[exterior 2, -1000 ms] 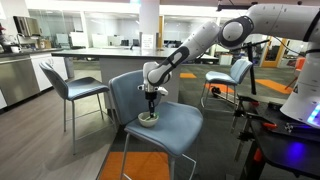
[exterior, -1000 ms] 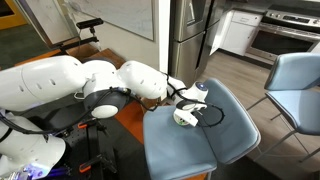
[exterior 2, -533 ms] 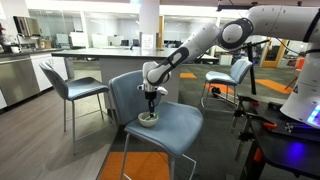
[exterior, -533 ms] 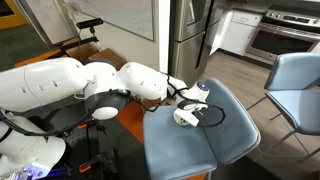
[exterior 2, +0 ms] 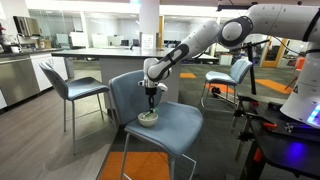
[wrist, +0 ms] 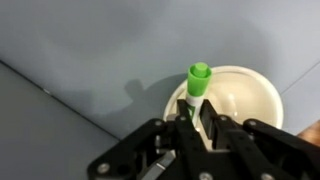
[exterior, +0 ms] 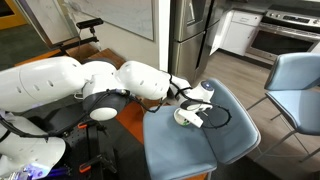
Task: Remove the marker from the bowl.
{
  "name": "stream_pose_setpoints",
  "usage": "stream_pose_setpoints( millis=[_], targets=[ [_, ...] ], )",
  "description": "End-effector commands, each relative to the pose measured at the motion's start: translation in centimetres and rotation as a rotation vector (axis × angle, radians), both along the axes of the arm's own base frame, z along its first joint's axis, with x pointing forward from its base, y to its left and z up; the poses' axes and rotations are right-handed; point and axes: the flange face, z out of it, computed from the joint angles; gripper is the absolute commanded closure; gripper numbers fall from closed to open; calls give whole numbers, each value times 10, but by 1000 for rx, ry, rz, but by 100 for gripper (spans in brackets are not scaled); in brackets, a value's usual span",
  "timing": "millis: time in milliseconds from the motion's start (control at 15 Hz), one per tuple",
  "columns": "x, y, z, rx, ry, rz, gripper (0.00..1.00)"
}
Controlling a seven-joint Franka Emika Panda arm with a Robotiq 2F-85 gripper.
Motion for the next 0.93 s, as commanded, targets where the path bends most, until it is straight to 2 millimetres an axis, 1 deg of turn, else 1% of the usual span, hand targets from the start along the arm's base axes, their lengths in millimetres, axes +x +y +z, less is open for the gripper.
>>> stream_pose_setpoints(
  millis=[0, 67, 267, 400, 533, 667, 733, 867],
  targets=[
    [-8, -14, 26, 13, 5, -6, 95],
    [-11, -22, 33, 14, 6, -19, 95],
    [-32, -51, 55, 32, 22, -67, 95],
    [-49, -75, 65, 30, 30, -120, 95],
    [-71, -96, 70, 30, 38, -175, 95],
    [-94, -108, 67, 36, 25, -231, 95],
    [-106, -110, 64, 37, 8, -257, 95],
    [-127, -106, 53, 17, -48, -310, 95]
  ],
)
